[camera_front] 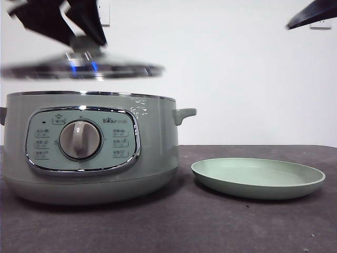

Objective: Take the corn out from the steamer,put the corn on the plate,close the lid

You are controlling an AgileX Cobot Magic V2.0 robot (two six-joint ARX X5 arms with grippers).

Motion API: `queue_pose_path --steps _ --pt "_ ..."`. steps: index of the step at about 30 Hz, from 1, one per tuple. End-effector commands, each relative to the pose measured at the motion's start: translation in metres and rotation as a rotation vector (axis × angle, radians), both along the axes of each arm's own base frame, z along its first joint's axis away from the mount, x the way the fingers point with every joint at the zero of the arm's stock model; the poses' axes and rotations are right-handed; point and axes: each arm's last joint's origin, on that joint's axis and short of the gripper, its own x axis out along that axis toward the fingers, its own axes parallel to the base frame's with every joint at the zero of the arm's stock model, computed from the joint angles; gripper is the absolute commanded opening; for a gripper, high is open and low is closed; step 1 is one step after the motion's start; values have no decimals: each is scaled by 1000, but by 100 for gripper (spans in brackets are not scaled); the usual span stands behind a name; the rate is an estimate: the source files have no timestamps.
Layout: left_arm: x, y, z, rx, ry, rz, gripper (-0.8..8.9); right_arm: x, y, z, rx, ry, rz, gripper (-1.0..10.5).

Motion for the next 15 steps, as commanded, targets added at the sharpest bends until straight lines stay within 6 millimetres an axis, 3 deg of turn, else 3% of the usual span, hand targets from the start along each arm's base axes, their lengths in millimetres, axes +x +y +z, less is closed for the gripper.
queue_pose_path --steps 1,5,7,15 --pt "-18 12 24 -24 -124 62 -9 10 25 0 -34 6 24 500" --pt "-54 35 52 -32 -272 200 -9 31 80 2 -114 22 99 493" --pt "-71 45 62 -42 -330 254 -9 42 108 3 -140 28 134 424" --pt "-115 71 77 -14 -444 386 -9 75 184 -1 -244 57 181 409"
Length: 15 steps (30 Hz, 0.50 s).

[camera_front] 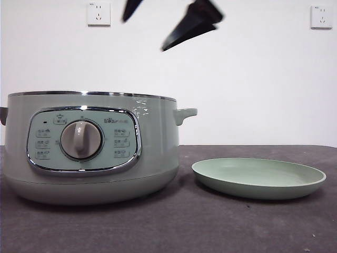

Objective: Take the corn out from the steamer,put the corn on the plate,close the lid

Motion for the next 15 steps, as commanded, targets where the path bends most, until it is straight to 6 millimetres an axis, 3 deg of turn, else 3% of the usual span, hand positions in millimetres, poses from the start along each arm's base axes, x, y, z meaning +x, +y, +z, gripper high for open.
queue_pose_path --steps 1,8,15 --pt "-17 10 10 -14 -85 36 -9 12 27 -9 -58 -4 -16 409" --pt "-37 20 12 -4 -111 51 -9 28 76 -38 -217 6 -33 409" --pt "-38 21 10 9 -91 62 -9 33 102 -79 -315 37 -28 409"
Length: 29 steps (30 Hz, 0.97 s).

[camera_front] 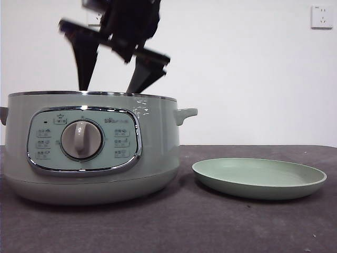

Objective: Take the corn out from the steamer,put the corn on the plate,close the lid

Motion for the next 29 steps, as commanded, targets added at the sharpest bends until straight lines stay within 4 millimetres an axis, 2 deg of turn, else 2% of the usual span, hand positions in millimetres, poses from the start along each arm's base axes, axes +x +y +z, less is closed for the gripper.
queue_pose_path --steps 1,6,10,11,14,15,18,21,26,29 --pt "-2 1 6 -12 -50 2 -9 3 7 -19 -33 27 -4 409" --pt "-2 1 6 -12 -49 2 -9 10 14 -45 -66 62 -12 408" --pt "-2 1 6 -11 -46 2 -9 13 17 -58 -83 79 -15 402" --pt "-2 1 5 -10 -45 1 -9 14 18 -59 -82 80 -17 371" --pt "-2 1 5 -6 -37 1 -9 15 19 -61 -75 75 -17 159" --pt "-2 1 4 -4 -33 1 -9 15 19 -61 -75 76 -17 120" --pt "-2 1 3 1 -22 1 -9 15 19 -62 -74 79 -23 96" --pt "-3 1 2 5 -13 1 -9 15 19 -61 -73 77 -23 -17" --pt "-3 1 2 7 -9 0 -9 15 20 -60 -67 70 -19 -14" --pt "-3 1 2 7 -9 -1 -9 15 18 -46 -50 55 -21 -12"
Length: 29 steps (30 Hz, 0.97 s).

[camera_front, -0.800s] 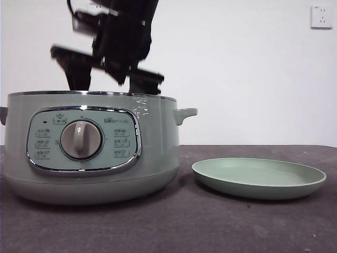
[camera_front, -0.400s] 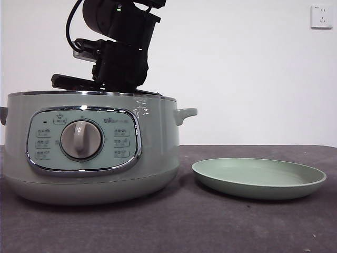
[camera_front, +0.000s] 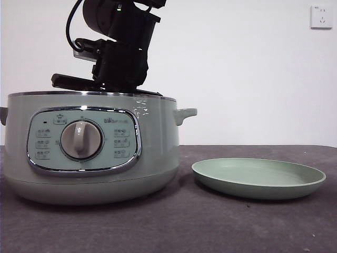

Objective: Take the corn out from the steamer,put the corn on the plate,close the lid

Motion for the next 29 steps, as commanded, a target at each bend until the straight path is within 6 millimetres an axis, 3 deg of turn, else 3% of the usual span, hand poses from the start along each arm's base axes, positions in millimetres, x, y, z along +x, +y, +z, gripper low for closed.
queue_pose_path --steps 1,9,16,20,25,29 --pt "-4 2 7 -18 -58 6 -9 0 0 14 17 -19 -3 -12" --pt "-1 1 7 -18 -56 1 -9 -17 -38 91 23 -136 -18 -12" --pt "13 -9 6 -25 -30 -96 -9 -34 -100 133 -108 -85 -86 -12" --pt "22 -15 3 -26 2 -134 -9 -37 -130 137 -229 -17 -192 -12" --pt "31 -21 -1 -45 41 -179 -9 -21 -152 134 -243 12 -295 -12" --pt "33 -23 -2 -46 49 -199 -9 -15 -157 119 -267 42 -329 -12"
